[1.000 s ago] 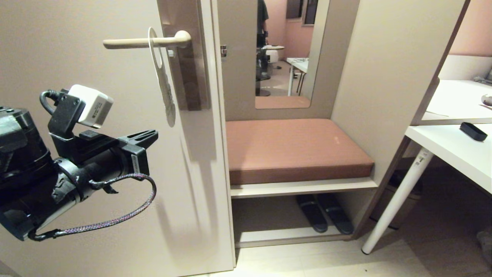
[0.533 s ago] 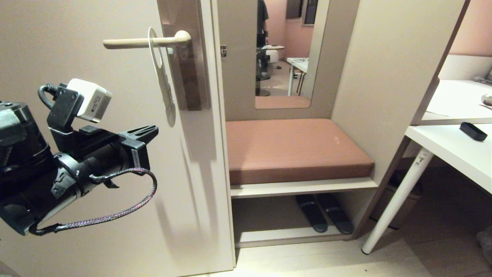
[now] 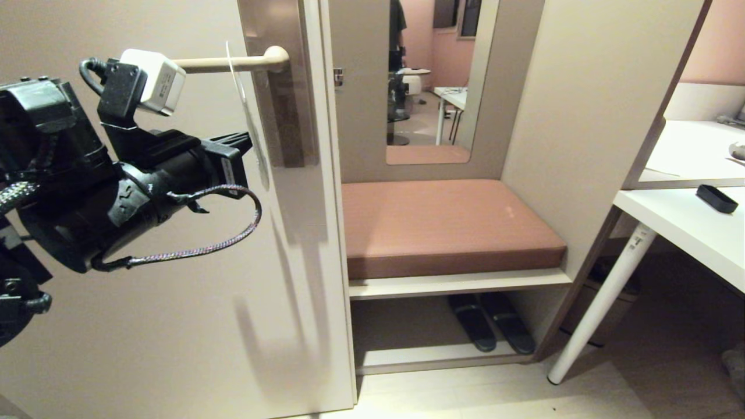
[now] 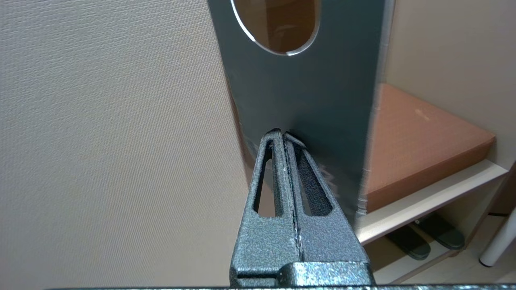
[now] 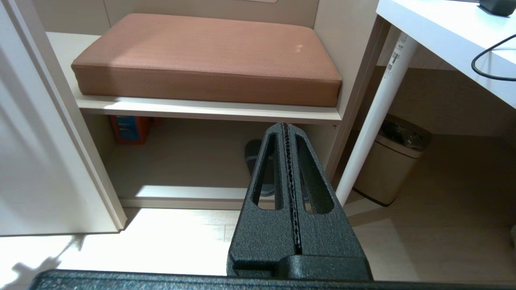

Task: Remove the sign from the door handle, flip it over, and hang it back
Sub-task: Hang the sign back with the other side facing out

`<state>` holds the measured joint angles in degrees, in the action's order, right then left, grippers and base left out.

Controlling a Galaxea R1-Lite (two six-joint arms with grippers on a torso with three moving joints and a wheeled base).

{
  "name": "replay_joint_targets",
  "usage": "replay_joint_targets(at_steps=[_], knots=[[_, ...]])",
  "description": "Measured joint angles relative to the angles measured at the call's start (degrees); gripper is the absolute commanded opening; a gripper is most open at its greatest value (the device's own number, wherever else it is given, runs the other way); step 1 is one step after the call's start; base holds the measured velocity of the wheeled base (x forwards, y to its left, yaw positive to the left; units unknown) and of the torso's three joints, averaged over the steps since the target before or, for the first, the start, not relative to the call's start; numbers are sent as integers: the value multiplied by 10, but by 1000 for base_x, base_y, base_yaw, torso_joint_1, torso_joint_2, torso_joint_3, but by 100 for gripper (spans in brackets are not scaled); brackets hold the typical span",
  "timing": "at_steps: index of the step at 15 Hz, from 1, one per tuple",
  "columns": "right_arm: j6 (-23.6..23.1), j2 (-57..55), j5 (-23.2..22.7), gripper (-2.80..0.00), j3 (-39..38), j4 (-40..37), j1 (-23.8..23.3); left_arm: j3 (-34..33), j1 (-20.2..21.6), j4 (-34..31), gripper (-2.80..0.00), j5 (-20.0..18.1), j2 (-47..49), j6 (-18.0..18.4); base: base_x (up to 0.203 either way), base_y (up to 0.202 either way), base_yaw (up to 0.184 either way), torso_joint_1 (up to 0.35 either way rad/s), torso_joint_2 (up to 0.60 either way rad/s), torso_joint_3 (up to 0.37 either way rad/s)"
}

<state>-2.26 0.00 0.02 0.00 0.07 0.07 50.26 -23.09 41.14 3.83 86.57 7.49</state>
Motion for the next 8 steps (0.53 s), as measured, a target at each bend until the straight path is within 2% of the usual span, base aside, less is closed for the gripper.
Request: replay_joint_targets(at_steps=[8], knots=[[0,0,0,-280,0,0,0,15,-1,0,-280,0,26,0,0,0,0,0,0,0]])
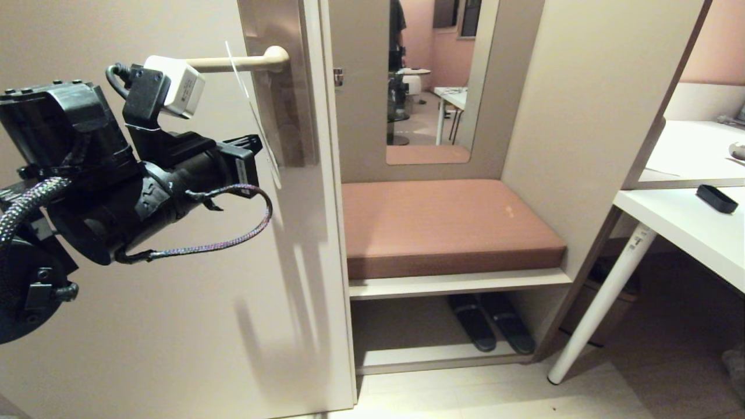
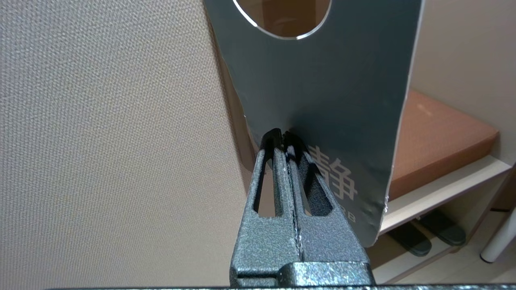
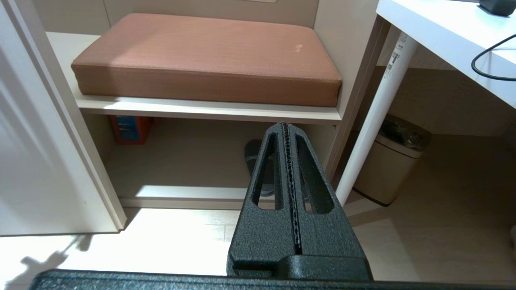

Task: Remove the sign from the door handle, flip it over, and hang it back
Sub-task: Hang the sign back with the other side facing out

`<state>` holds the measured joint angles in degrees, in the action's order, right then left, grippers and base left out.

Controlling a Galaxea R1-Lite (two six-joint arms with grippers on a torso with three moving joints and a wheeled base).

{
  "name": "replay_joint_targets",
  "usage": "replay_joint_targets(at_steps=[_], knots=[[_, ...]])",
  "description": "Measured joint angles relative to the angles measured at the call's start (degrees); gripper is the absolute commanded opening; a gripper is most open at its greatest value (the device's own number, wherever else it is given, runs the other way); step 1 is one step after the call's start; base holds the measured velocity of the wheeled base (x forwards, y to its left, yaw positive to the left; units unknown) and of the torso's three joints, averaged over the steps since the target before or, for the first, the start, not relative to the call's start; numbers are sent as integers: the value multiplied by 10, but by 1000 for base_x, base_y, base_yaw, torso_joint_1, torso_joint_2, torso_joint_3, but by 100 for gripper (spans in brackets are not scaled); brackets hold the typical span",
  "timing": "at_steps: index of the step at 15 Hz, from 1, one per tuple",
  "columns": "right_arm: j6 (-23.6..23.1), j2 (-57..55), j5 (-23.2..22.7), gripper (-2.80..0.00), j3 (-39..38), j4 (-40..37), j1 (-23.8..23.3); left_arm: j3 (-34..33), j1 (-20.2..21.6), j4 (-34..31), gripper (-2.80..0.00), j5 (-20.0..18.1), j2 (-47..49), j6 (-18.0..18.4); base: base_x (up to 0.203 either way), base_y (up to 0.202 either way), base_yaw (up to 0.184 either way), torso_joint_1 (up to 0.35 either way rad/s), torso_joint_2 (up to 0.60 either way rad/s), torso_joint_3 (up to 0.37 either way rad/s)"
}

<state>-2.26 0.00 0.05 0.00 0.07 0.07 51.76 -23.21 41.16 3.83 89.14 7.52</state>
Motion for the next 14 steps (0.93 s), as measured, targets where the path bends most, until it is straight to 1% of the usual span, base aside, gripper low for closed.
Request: replay_joint_targets(at_steps=[7,14], knots=[[0,0,0,-280,0,0,0,18,-1,1,-280,1,3,-1,0,0,0,0,0,0],[0,0,0,-280,0,0,0,21,-14,0,-280,0,3,1,0,0,0,0,0,0]])
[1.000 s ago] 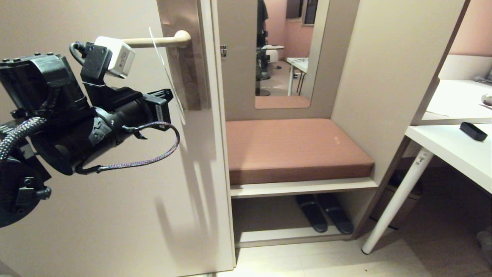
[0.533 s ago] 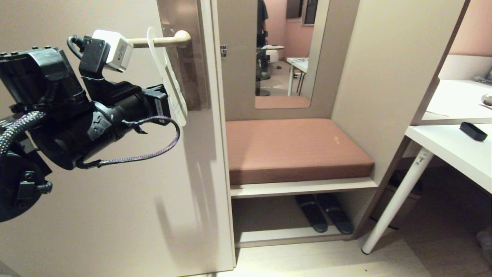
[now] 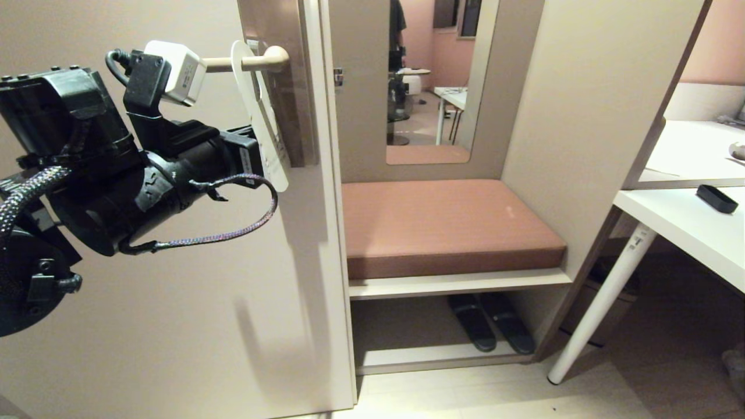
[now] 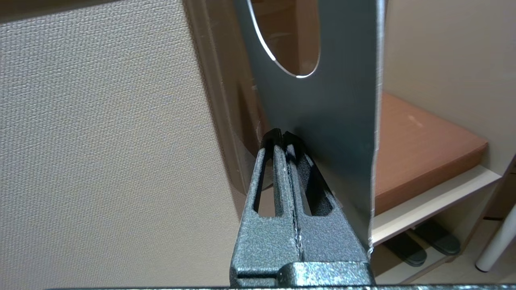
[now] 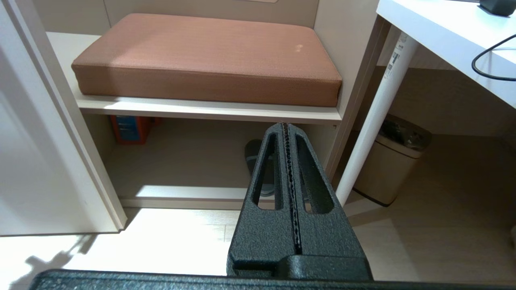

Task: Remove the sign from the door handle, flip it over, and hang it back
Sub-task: Hang the sign back with the other side facing out

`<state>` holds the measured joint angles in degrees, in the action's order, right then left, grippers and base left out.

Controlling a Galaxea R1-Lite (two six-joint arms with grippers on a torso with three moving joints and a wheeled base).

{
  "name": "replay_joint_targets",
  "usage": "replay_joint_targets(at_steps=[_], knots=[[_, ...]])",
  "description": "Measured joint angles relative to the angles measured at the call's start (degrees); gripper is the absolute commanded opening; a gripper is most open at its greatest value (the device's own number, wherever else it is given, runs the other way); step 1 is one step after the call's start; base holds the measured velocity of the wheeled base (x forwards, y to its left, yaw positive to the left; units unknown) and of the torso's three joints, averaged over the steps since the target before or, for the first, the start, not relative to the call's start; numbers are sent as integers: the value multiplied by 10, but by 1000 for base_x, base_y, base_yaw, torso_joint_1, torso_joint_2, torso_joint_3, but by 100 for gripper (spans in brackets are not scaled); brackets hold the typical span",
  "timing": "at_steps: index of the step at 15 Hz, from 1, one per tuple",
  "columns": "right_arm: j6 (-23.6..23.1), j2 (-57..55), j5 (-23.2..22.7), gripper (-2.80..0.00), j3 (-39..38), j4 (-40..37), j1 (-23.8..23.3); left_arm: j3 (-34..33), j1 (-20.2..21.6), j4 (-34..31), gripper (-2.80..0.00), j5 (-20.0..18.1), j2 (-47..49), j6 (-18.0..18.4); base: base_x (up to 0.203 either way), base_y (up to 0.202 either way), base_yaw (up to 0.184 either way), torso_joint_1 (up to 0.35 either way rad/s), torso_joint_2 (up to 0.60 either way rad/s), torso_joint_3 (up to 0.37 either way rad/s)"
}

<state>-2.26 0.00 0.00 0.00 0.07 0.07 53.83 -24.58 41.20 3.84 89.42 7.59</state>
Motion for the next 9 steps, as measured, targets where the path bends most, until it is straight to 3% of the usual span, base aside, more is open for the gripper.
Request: replay_joint_targets(at_steps=[9], knots=[[0,0,0,-280,0,0,0,28,-31,0,-280,1,12,2,0,0,0,0,0,0]])
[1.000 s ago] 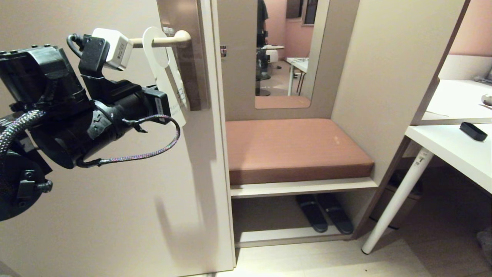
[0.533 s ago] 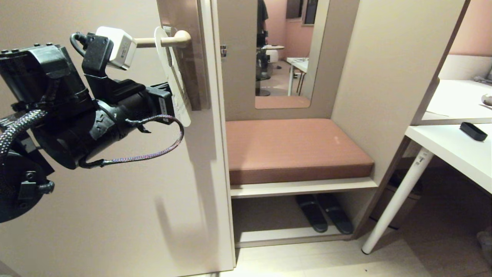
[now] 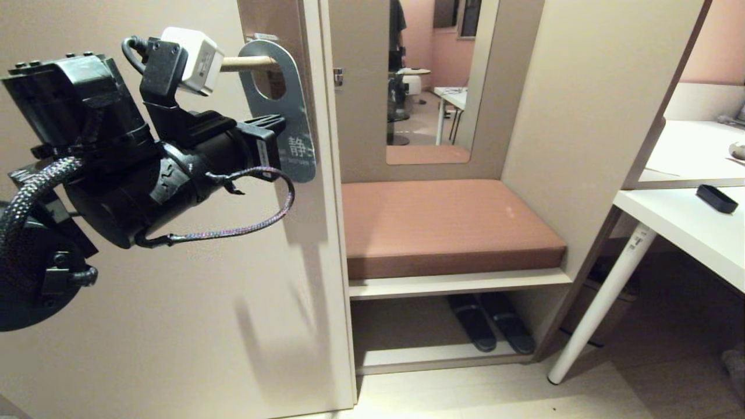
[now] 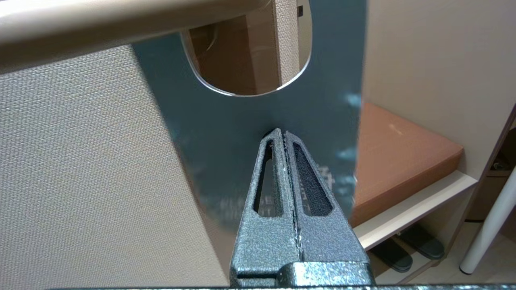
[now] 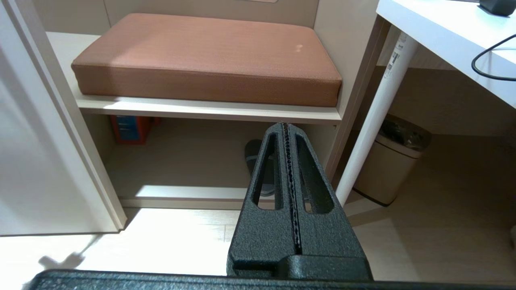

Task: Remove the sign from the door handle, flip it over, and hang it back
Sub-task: Hang the sign back with the other side facing out

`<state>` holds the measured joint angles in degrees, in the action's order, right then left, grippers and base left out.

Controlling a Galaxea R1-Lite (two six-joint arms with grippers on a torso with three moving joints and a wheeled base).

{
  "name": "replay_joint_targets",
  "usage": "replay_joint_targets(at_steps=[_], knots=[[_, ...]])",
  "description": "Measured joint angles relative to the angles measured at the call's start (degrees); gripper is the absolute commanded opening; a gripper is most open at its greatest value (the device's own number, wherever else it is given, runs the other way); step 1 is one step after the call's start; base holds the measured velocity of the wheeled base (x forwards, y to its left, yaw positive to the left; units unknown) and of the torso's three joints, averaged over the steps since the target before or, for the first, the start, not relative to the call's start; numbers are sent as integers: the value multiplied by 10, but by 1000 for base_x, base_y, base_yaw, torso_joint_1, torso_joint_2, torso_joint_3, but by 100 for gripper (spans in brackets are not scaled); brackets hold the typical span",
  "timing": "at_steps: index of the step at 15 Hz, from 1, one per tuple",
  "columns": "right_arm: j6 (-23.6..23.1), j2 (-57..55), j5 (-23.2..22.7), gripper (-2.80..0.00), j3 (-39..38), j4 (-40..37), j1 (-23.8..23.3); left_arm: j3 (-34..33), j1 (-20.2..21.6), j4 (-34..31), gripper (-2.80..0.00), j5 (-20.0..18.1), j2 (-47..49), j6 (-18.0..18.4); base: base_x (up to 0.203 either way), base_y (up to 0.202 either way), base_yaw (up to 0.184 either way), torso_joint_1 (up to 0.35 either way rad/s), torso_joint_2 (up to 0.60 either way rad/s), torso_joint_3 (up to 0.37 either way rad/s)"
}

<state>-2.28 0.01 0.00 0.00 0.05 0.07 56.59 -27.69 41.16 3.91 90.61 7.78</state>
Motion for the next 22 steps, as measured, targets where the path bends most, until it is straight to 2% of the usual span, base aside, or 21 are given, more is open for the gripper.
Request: replay_joint_targets(at_steps=[18,22], knots=[[0,0,0,-280,0,0,0,17,-10,3,-280,4,25,13,0,0,0,0,0,0],[0,0,0,-280,0,0,0,30,-10,36,-280,6,33,17,0,0,0,0,0,0]])
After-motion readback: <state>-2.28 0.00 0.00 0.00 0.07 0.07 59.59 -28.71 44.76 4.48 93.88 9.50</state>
